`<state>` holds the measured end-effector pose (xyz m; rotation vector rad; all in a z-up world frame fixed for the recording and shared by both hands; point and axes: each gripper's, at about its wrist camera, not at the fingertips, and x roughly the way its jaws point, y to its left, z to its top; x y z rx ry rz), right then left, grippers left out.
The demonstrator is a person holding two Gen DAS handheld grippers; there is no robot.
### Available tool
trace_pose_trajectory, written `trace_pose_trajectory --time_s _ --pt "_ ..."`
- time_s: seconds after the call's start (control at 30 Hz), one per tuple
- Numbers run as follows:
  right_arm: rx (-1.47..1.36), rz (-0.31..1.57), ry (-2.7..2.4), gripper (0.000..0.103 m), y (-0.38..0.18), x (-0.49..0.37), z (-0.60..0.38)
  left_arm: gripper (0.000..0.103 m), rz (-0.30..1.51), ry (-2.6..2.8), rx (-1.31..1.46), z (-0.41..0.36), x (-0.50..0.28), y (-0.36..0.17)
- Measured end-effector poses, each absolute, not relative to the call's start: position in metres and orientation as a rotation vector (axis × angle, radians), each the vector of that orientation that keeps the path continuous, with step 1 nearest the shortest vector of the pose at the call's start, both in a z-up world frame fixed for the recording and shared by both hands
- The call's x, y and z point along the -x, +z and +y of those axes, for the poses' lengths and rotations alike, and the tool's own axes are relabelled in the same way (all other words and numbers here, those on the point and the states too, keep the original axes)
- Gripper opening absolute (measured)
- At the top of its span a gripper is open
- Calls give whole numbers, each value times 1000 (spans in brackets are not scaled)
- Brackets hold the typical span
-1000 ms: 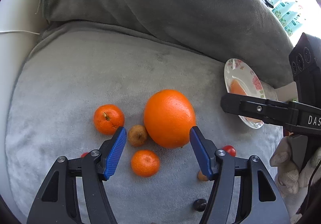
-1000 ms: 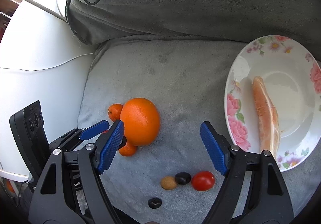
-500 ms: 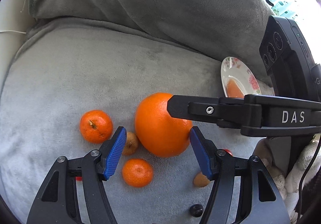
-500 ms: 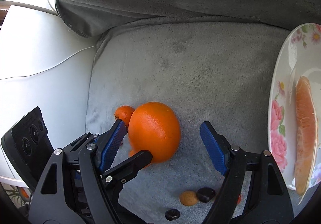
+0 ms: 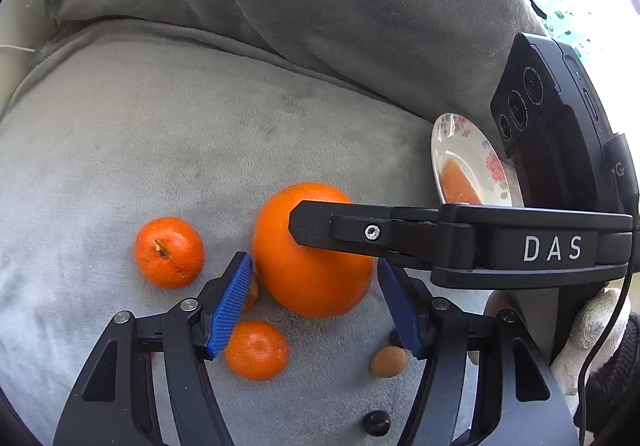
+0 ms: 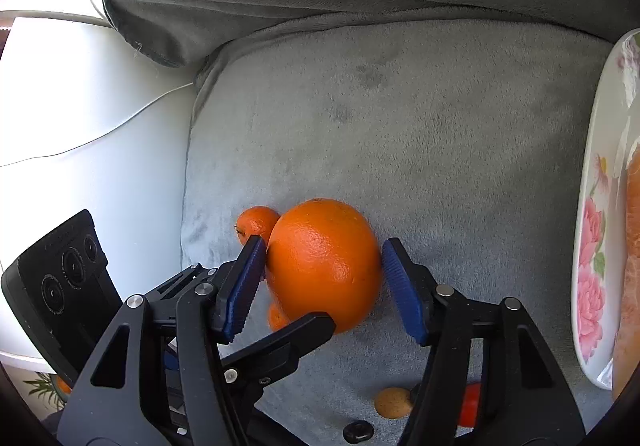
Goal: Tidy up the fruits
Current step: 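Close the right gripper around the large orange and lift it, then carry the large orange onto the floral plate beside the grapefruit segment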
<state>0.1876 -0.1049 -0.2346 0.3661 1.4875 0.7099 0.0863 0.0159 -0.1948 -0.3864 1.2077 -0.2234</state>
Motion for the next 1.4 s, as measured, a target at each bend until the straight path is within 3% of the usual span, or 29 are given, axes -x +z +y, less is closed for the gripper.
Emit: trace_pose_trajectory --time_s 0.73,1.4 --pt "-379 1427 693 62 -213 -183 -118 60 1151 -215 321 2 -86 -177" --pt "-458 1306 613 62 -170 -182 -202 59 1078 -328 254 -65 -104 -142"
